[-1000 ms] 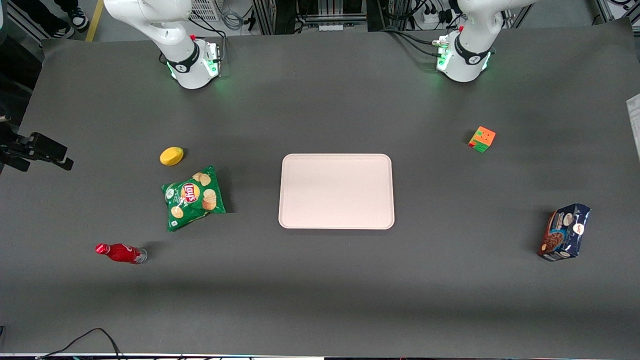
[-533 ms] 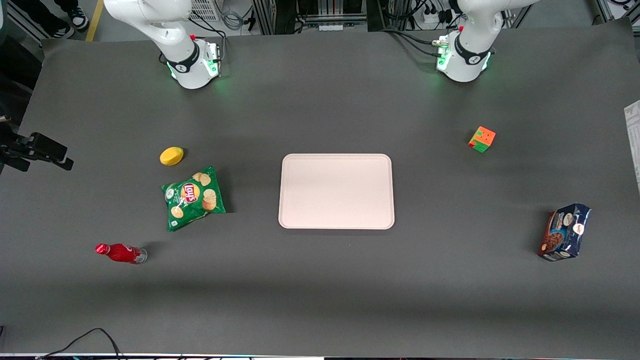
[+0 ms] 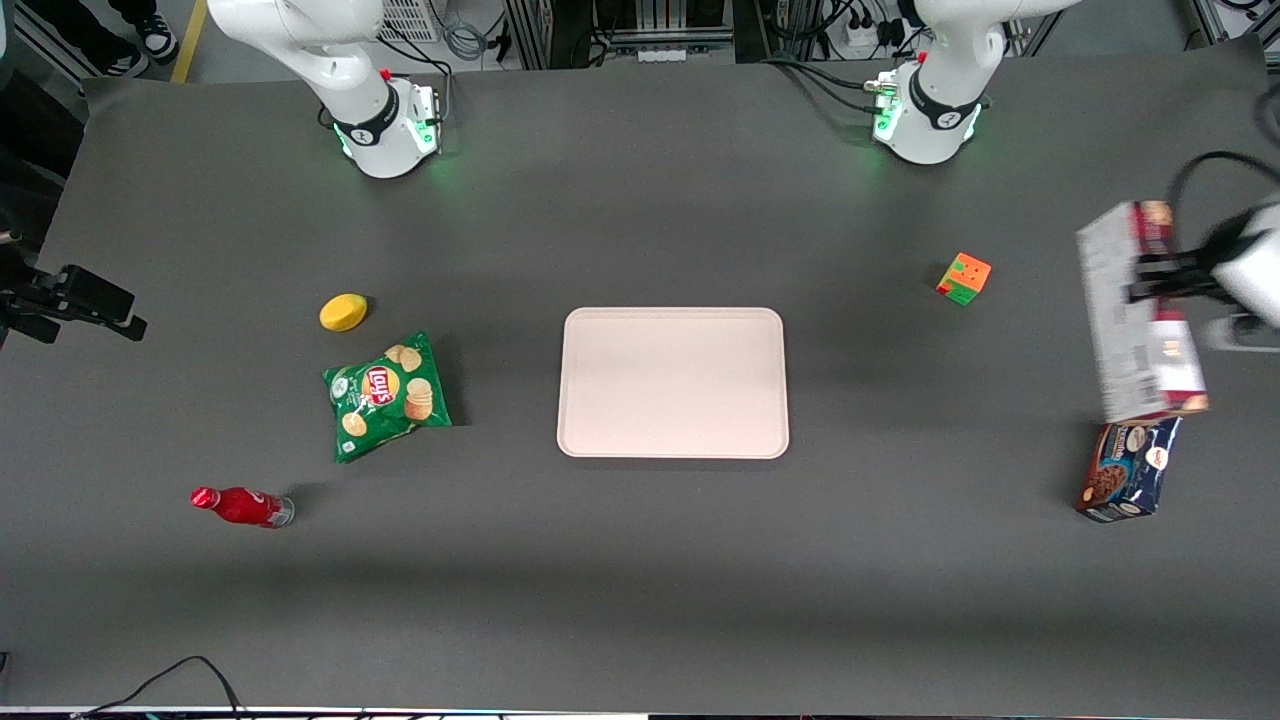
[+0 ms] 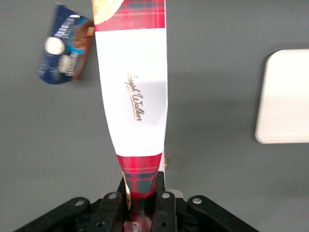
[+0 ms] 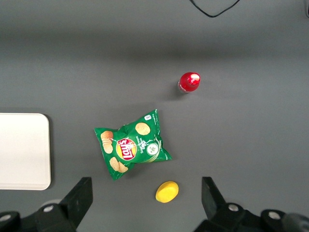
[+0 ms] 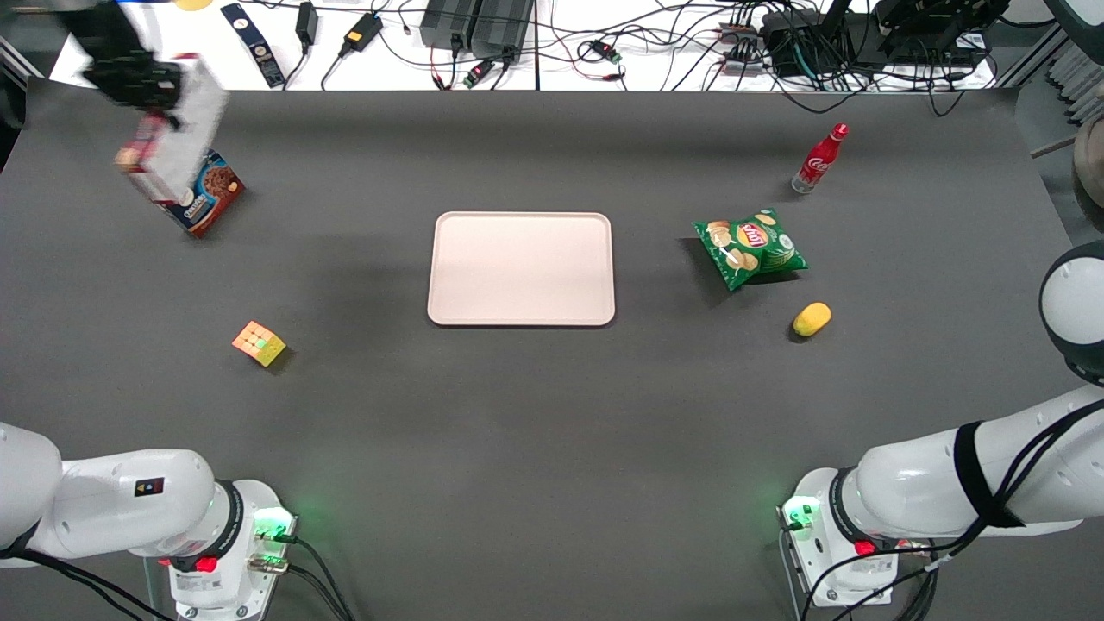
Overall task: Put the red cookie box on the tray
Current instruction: 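Lift the red box and carry it over the white tray, then lower the red box onto the tray surface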
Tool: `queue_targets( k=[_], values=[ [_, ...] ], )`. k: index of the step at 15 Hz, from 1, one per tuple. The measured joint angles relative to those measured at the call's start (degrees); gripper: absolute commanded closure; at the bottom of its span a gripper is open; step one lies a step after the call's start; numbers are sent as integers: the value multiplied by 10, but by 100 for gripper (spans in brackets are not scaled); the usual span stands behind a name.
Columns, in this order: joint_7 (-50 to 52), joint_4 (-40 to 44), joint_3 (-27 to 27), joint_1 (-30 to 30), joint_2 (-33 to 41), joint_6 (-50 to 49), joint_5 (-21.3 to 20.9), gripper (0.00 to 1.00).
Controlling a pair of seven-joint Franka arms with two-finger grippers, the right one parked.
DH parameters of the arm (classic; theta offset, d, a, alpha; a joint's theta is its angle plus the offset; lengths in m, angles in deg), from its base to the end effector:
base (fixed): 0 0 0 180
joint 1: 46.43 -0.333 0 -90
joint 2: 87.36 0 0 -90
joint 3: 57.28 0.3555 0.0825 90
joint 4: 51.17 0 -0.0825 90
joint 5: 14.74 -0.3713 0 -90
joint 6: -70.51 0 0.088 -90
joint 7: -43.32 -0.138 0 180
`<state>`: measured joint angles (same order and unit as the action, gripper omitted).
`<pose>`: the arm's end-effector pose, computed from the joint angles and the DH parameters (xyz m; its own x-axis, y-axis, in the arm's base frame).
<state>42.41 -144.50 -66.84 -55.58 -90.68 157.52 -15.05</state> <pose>0.5448 -0.0007 0.5717 0.9857 -0.0240 -0.1666 -0.0232 -0.9997 0.0069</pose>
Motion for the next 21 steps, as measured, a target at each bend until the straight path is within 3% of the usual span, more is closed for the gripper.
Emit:
queue_targets(
  k=[5,13,21],
  values=[
    [242,0,-147,28,-14,23,16,100],
    [436,-38,-178,159,-69,147,29,100],
    [527,-78,-185,249,-188,261,-114,100]
  ],
)
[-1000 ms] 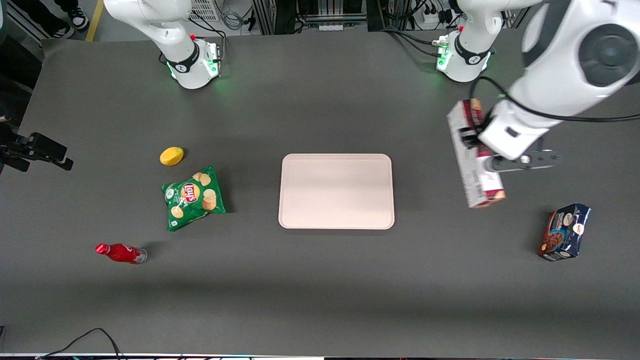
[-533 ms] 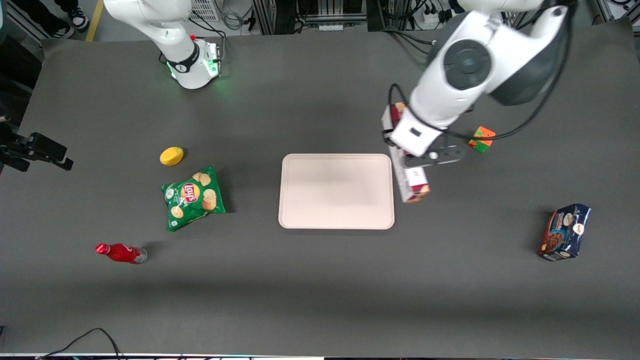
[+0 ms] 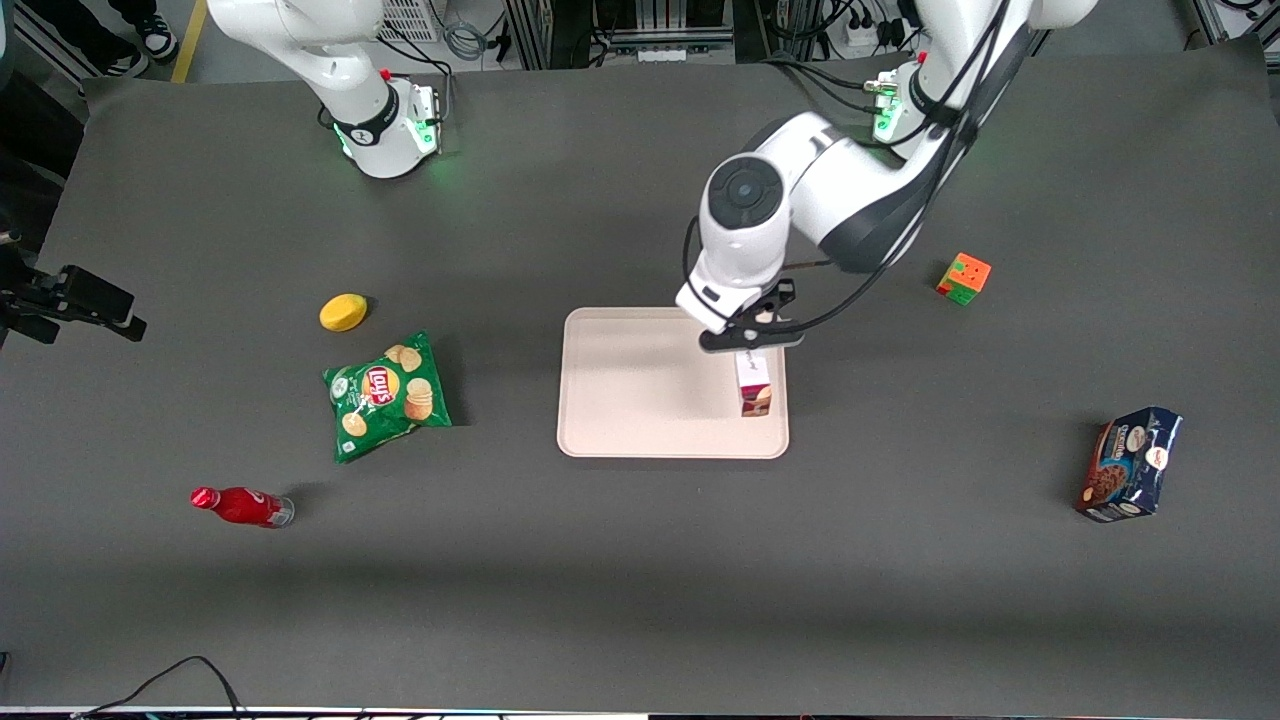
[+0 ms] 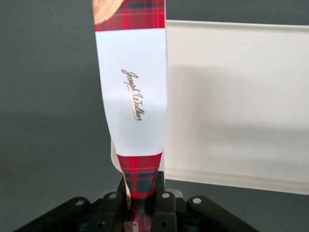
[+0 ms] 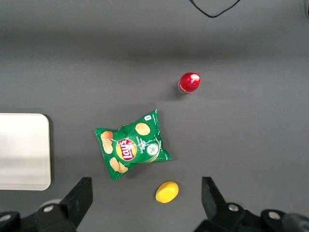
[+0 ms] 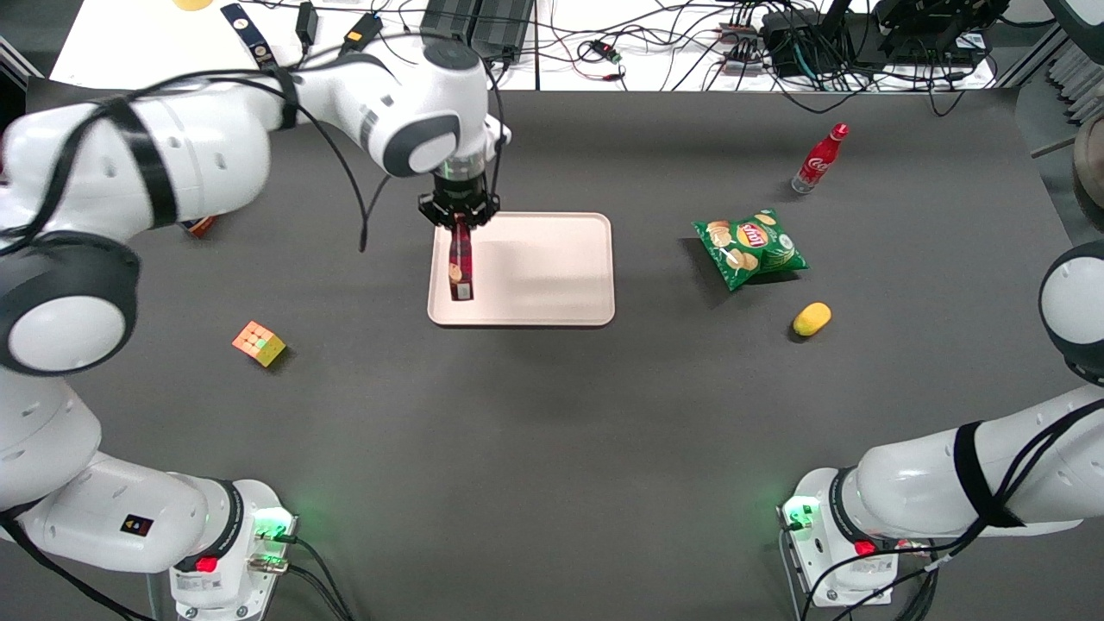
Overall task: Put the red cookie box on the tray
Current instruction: 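Lower the red box onto the tray surface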
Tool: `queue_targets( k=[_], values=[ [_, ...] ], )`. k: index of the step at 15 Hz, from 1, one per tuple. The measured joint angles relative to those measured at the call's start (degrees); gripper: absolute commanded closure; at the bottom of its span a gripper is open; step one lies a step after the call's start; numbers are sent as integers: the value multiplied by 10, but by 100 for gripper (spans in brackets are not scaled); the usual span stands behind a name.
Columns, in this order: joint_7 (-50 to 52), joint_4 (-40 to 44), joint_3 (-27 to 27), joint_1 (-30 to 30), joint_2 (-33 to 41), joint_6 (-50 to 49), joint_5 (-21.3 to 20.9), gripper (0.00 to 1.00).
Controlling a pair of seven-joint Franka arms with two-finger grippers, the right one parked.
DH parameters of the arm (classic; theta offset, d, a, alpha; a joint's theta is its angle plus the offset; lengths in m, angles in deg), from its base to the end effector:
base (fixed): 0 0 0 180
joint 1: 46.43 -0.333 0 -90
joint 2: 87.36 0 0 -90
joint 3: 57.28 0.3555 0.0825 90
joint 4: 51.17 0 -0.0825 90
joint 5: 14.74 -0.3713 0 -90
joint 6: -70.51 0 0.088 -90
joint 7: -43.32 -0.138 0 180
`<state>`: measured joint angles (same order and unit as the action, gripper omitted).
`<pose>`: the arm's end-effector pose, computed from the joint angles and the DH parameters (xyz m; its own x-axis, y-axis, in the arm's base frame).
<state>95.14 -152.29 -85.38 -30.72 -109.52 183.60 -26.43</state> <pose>0.4838 -0.4016 0.3689 0.9943 0.0703 -0.0802 0.0623 -0.9933 -0.0974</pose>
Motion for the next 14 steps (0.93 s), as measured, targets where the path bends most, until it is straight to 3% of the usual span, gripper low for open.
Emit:
queue_targets(
  k=[6,14],
  values=[
    [3,-9,8,1,-74,107,-50,100],
    [2,-16,27,-8,-117,160,-59,100]
  ],
)
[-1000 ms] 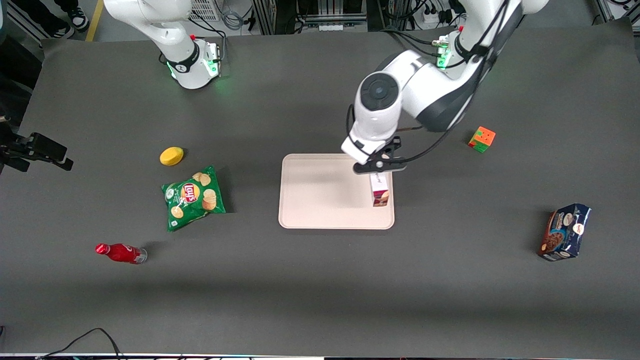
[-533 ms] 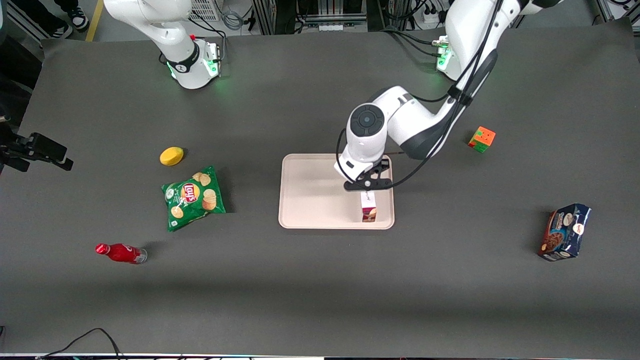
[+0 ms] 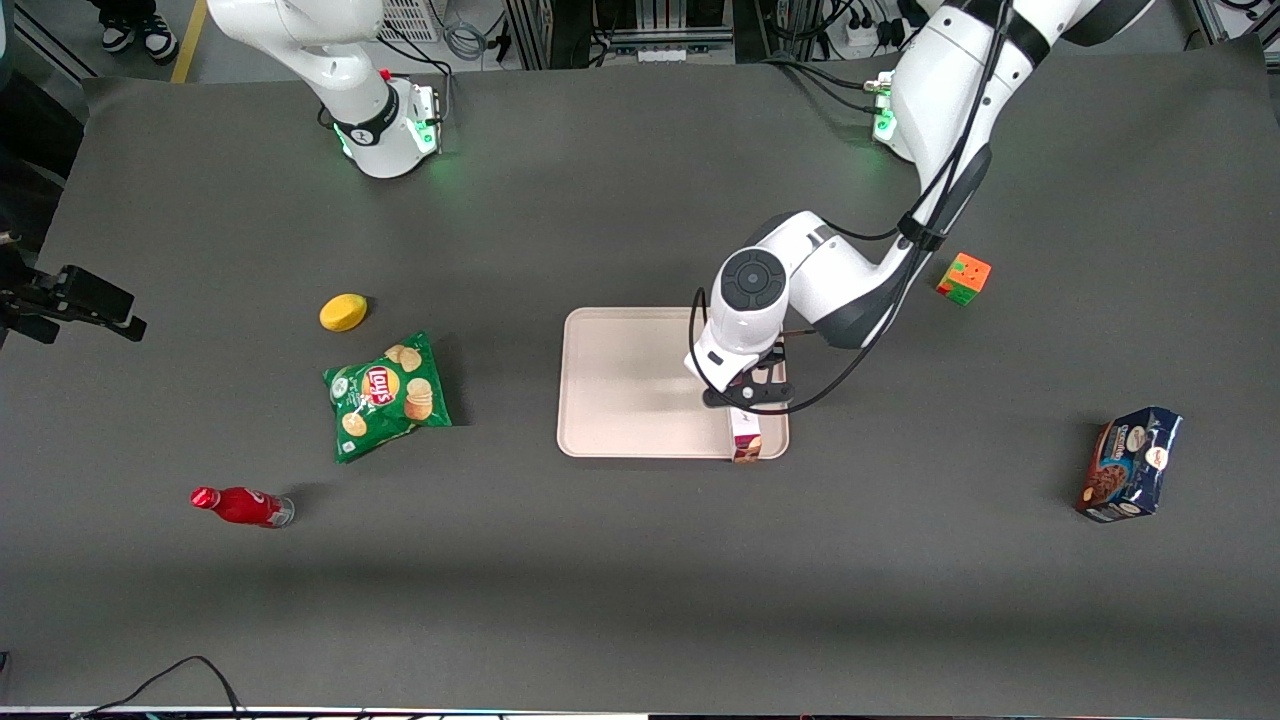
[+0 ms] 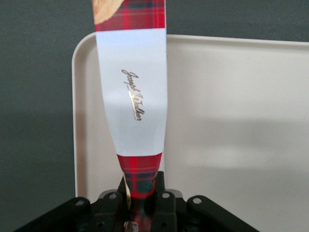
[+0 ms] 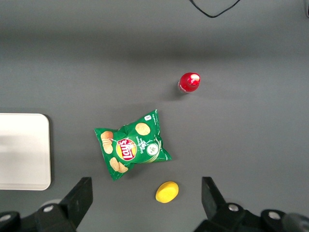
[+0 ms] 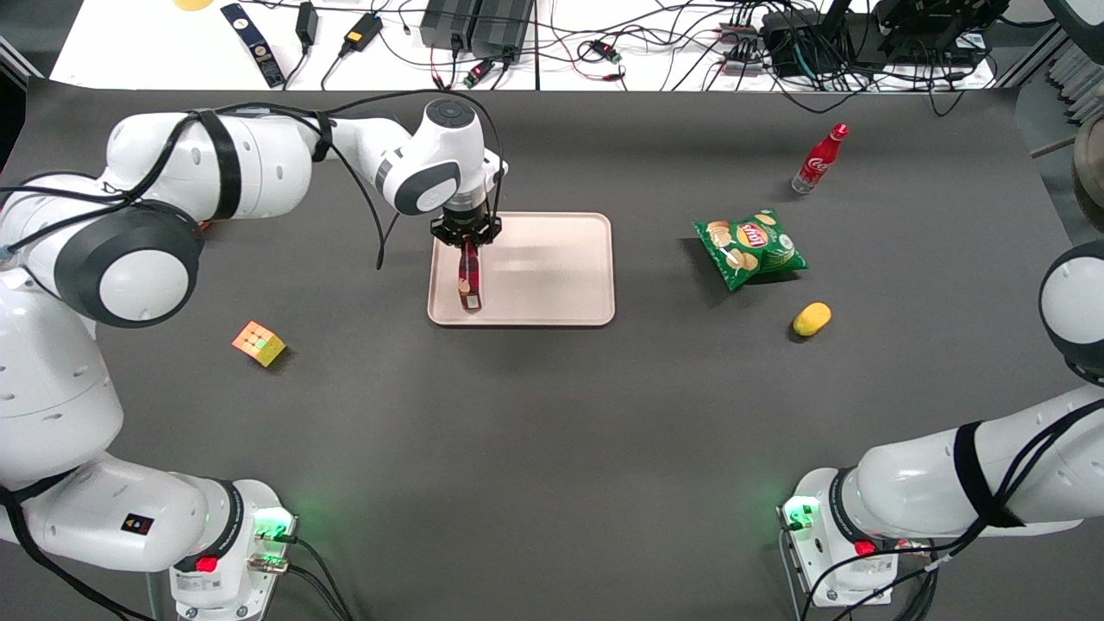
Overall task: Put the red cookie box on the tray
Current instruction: 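Lower the red box onto the tray surface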
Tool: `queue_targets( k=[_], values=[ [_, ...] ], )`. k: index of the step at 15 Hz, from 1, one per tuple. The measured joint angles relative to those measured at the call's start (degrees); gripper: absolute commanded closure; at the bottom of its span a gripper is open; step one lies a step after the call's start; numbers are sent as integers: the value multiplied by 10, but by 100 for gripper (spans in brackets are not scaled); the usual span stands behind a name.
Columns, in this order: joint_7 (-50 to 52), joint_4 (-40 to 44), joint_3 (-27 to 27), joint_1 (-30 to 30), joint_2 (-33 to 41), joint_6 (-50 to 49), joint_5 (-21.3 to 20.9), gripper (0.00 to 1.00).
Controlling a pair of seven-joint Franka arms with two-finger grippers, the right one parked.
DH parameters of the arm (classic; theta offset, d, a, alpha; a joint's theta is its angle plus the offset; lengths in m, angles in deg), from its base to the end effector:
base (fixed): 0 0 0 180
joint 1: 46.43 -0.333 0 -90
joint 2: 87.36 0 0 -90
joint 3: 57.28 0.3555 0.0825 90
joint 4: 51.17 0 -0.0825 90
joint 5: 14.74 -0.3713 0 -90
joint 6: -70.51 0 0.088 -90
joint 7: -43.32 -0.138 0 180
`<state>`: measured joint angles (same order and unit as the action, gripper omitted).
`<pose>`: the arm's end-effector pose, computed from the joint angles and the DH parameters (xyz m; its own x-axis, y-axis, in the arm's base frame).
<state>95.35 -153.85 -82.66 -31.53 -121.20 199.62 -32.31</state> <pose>0.5268 -0.3933 0.2519 0.9970 0.0621 -0.0473 0.0605 -0.9976 -0.0341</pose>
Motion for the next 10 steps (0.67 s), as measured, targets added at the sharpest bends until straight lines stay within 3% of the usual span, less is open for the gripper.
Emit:
queue_targets(
  k=[10],
  values=[
    [-9,-9,-2,-2,2,-1,0,100]
  ],
)
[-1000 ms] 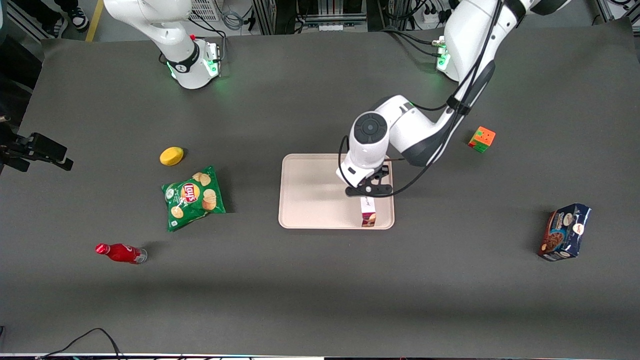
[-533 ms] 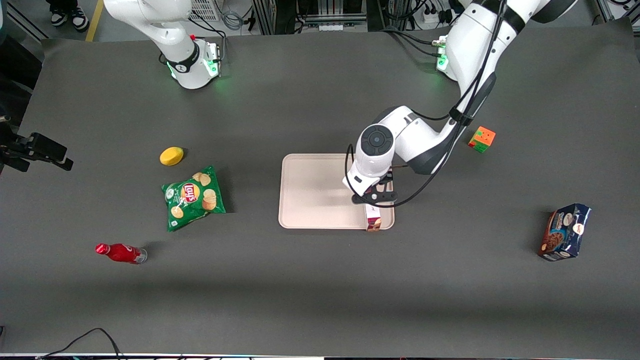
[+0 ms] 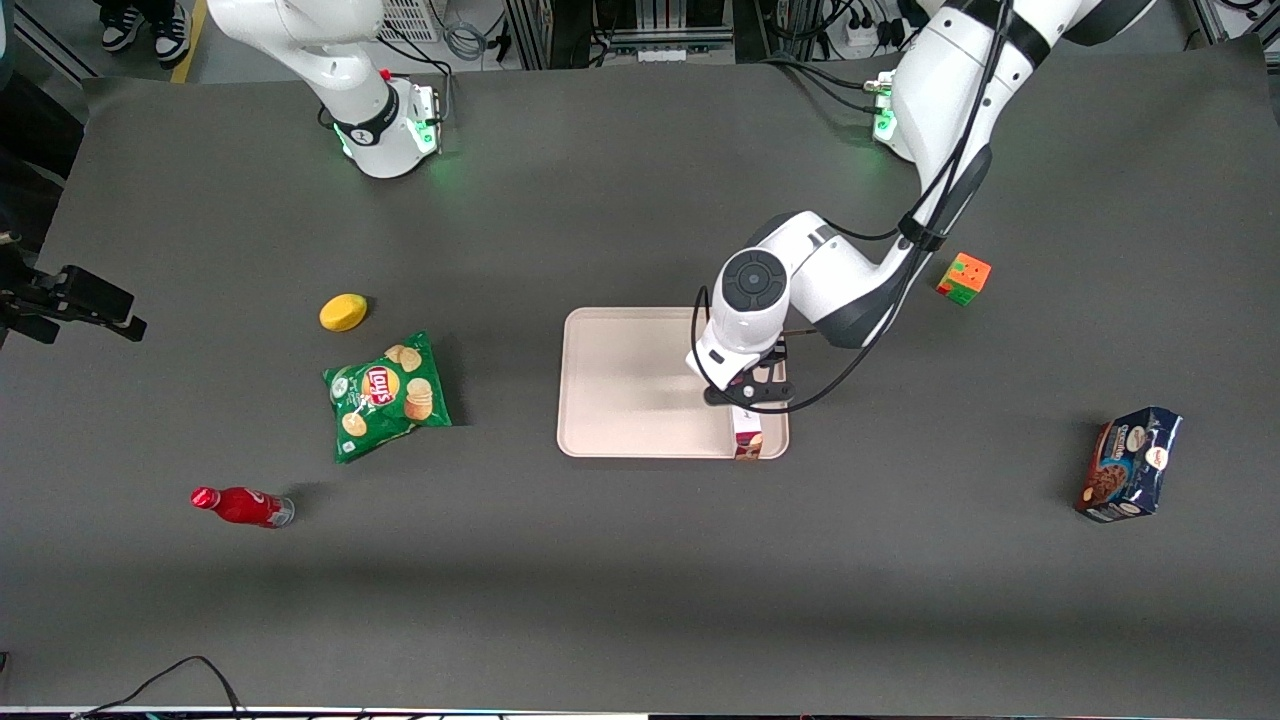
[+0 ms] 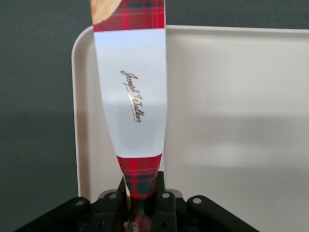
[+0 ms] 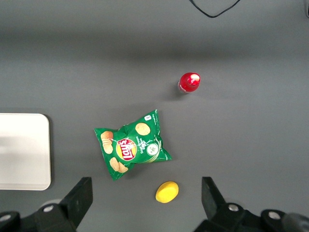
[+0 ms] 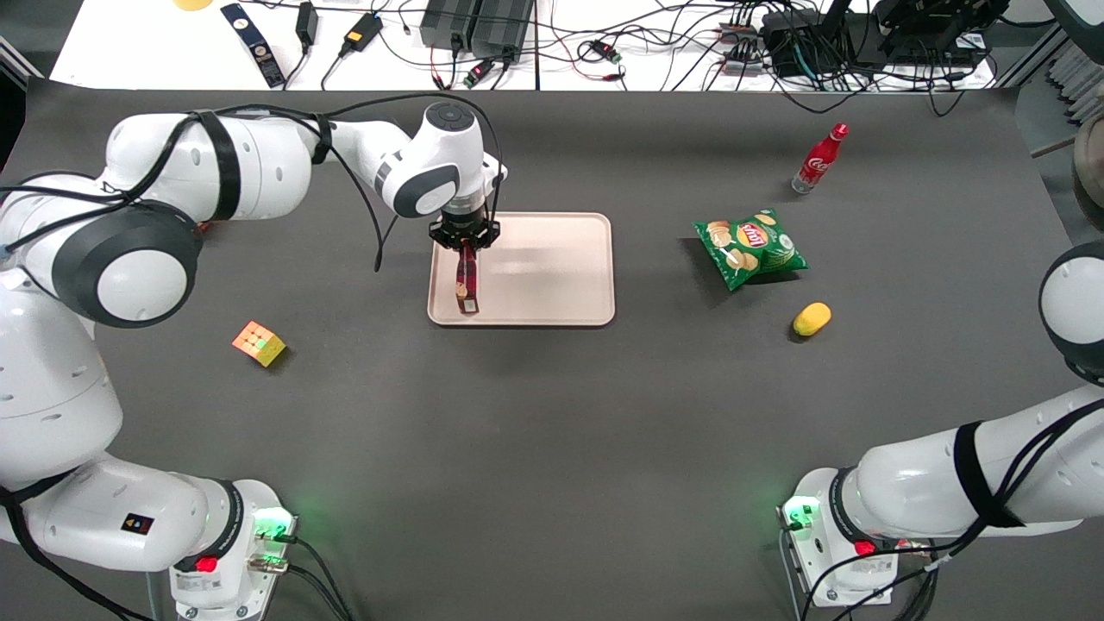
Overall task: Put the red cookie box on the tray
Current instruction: 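Lower the red box onto the tray surface, then open the left gripper and raise it away from the box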
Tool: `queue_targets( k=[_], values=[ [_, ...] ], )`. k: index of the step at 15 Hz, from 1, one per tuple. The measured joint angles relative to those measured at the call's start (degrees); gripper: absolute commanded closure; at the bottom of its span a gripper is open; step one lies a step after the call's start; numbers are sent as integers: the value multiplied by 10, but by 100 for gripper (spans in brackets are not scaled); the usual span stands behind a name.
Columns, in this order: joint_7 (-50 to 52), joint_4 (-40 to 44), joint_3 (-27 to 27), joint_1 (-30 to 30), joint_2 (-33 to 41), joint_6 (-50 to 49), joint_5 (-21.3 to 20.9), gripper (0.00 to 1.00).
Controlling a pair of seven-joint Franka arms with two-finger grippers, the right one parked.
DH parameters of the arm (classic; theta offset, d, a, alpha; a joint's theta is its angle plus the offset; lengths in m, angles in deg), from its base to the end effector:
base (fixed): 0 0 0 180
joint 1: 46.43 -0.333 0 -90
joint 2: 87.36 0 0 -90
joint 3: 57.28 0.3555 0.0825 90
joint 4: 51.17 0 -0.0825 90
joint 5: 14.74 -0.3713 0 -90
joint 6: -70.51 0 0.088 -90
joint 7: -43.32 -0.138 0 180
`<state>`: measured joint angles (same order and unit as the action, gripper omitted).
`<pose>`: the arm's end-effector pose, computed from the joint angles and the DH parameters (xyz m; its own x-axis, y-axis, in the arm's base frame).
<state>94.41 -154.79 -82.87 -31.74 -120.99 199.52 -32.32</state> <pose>0.5217 -0.3910 0.2481 0.9974 0.0427 -0.0583 0.0403 -0.9983 -0.0417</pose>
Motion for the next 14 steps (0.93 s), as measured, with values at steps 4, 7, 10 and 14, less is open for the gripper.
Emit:
queue_targets(
  k=[4,7,10,14],
  values=[
    [0,-10,-2,0,4,-1,0,46],
    [0,-11,-2,0,4,-1,0,0],
    [0,-11,-2,-2,4,-1,2,0],
    [0,-11,-2,-8,4,0,14,0]
  ],
)
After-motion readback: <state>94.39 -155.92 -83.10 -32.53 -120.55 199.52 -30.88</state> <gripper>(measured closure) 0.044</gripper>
